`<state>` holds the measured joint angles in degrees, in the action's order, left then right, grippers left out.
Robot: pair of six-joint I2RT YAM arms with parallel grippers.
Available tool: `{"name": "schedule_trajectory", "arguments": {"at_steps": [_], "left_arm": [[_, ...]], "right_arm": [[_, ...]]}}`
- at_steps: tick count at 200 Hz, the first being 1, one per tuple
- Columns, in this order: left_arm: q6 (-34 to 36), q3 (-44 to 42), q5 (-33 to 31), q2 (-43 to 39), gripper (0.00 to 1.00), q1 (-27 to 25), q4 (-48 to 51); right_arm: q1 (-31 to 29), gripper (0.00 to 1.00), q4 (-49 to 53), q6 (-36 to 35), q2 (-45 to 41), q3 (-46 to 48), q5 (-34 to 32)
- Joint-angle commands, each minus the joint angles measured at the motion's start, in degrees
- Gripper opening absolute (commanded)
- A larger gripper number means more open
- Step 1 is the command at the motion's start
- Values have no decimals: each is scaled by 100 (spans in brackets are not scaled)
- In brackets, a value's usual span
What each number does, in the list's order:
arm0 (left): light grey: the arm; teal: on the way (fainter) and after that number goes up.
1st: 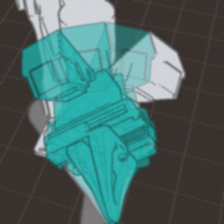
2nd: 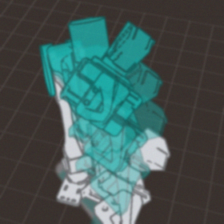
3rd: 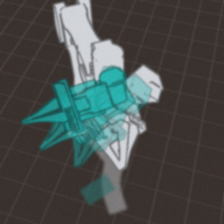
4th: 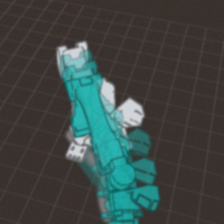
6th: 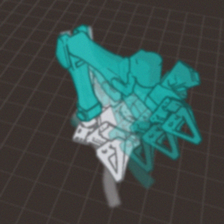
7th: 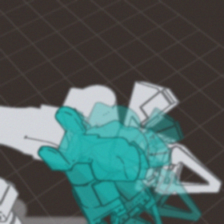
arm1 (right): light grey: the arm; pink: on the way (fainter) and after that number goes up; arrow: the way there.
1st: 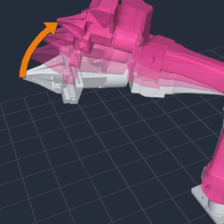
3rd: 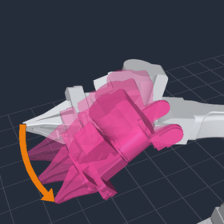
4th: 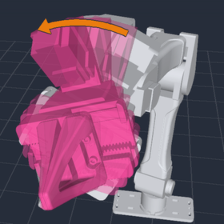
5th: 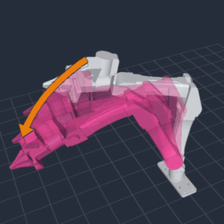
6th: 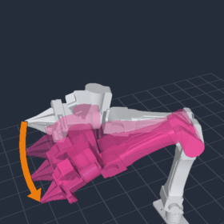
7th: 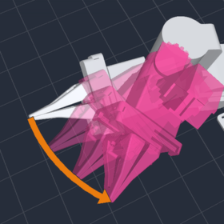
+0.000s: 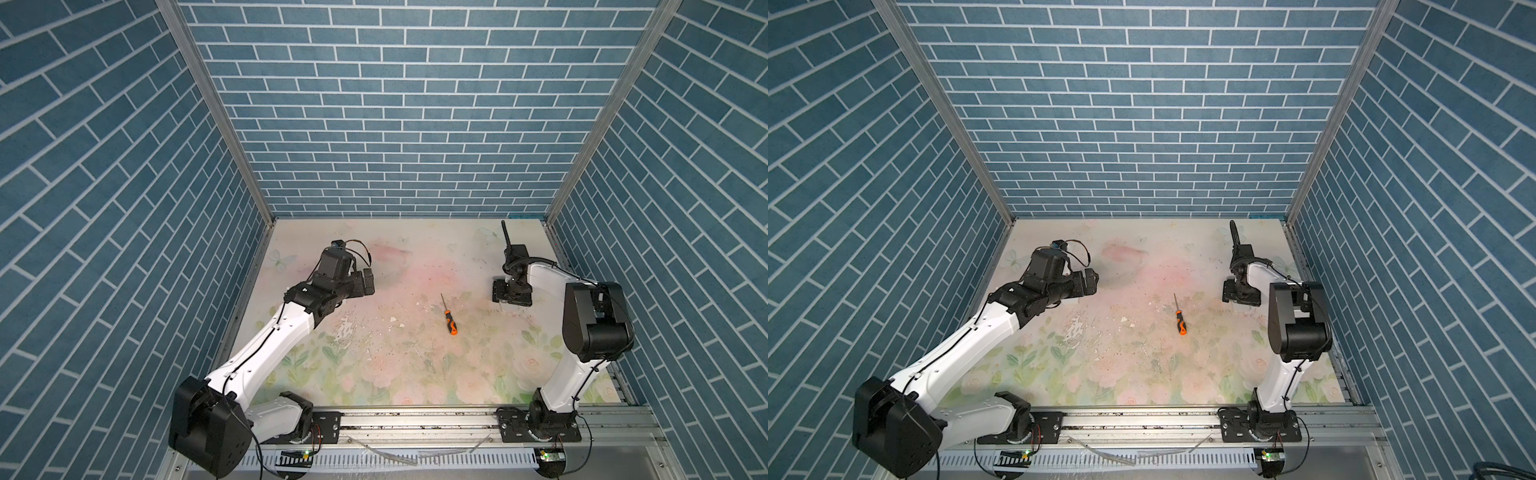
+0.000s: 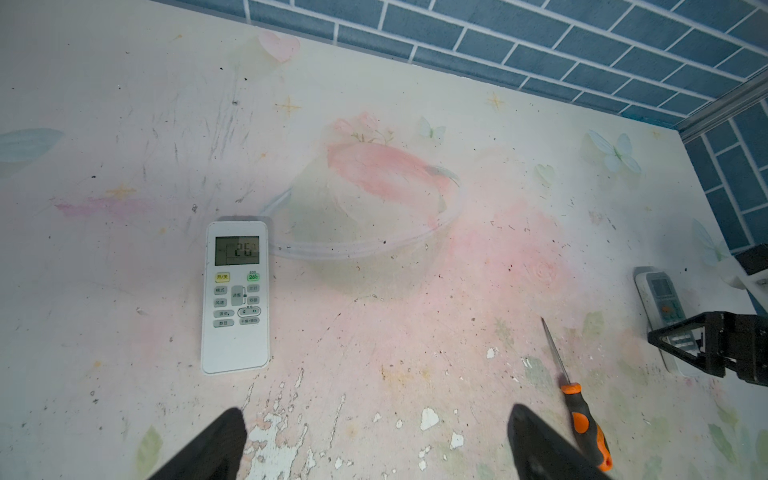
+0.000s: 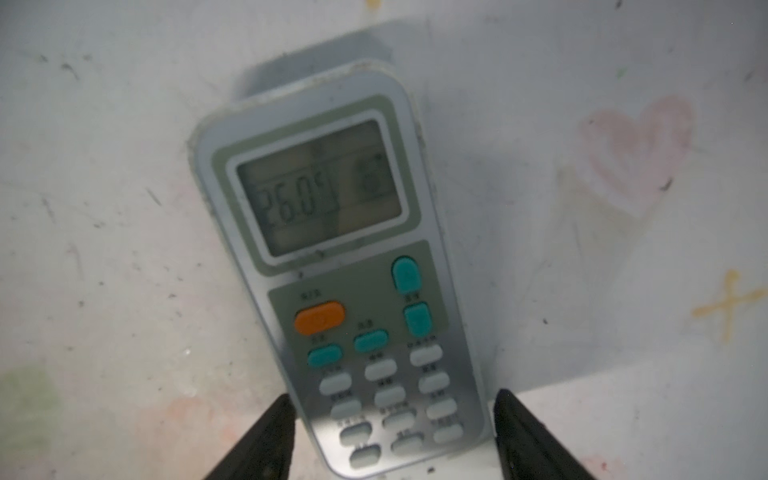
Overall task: Unload the batteries from the remote control
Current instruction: 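Close the right gripper on the grey-faced remote's lower end and lift it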
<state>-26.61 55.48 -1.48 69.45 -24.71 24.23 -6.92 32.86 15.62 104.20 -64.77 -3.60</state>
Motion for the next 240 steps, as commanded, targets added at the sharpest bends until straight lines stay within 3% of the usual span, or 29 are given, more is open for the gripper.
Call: {"name": "schedule_trajectory", "arguments": {"at_steps": [1,28,67,95,168,205,240], "left_arm": [[-53,115,55,51,100,-37,149],[-59,151,146,141,100,-38,170],[-82,340,238,376,100,-41,302],[-19,541,330,630,100,-38,494],[-13,1002,1141,1302,100,-42,423],[-433,781,2096,1564,96,-43,-674],[-1207,245,2865,1735,80,-55,-2403]], "right_arm": [[-53,69,338,20,162,316,184],[-73,62,362,12,135,337,217],[-158,26,344,20,94,343,258],[-303,10,389,24,-19,361,176],[-1421,2,945,254,-921,-19,-144],[-2237,1,1047,600,-1332,-395,-136],[-2895,0,895,958,-1413,-781,-45]]}}
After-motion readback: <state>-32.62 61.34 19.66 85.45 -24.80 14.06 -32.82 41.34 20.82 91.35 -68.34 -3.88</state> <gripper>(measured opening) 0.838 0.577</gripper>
